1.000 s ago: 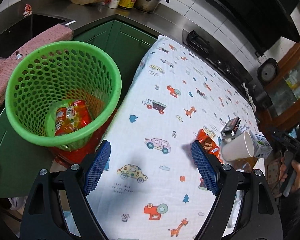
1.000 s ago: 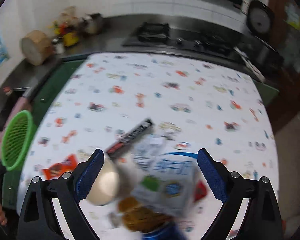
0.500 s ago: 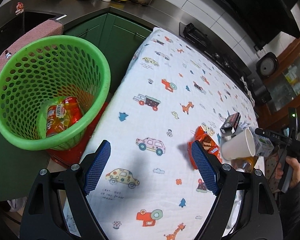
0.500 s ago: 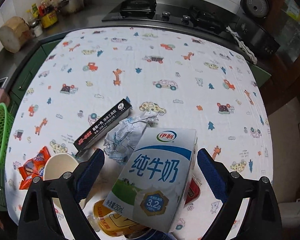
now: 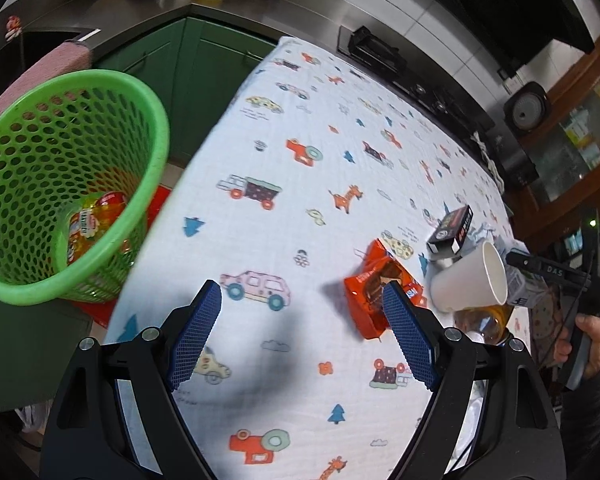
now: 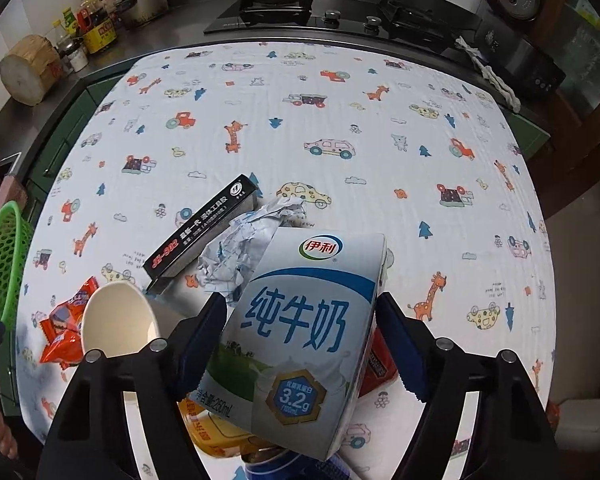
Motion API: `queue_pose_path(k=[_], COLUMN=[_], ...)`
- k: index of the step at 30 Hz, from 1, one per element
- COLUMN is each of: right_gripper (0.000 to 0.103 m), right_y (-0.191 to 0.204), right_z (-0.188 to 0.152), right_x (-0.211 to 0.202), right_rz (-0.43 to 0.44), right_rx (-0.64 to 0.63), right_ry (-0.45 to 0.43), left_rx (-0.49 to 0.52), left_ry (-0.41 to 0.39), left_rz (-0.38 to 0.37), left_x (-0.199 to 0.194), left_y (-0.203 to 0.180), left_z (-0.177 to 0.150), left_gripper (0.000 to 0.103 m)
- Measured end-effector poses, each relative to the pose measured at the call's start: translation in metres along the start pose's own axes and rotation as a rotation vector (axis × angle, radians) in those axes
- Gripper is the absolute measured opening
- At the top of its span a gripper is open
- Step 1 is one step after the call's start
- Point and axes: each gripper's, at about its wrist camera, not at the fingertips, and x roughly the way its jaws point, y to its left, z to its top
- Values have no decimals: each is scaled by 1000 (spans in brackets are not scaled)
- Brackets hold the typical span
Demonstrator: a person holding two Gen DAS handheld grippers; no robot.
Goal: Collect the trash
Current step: 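Grasp the orange snack packet with the left gripper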
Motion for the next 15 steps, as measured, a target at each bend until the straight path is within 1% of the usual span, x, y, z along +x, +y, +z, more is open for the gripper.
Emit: queue_pose_path(k=[3,4,5,11,13,15], right_gripper=[73,72,71,68,68,68], right_y=[-4,-6,-8,-15,-16,-18], right_z=[-6,-8,-11,-26,-31,-35], right_x=[-6,-8,-11,-21,-23,-24], right_rz=[30,41,54,112,123,142], right_rx=[5,8,13,15,13,17], right_ry=[-18,-24,-32,-67,-76,-84], left_rx=[49,68,87,250,308,357], left_ry=[16,20,19,30,26,29], left_rz=[-19,-24,-27,-31,-17,-8], left_x=[6,7,9,21,24,28], left_y=[-11,-15,-19,-46,-55,-63], left_z=[-2,-3,-4,-16,-20,-23], left_gripper=[83,89,91,93,93,97])
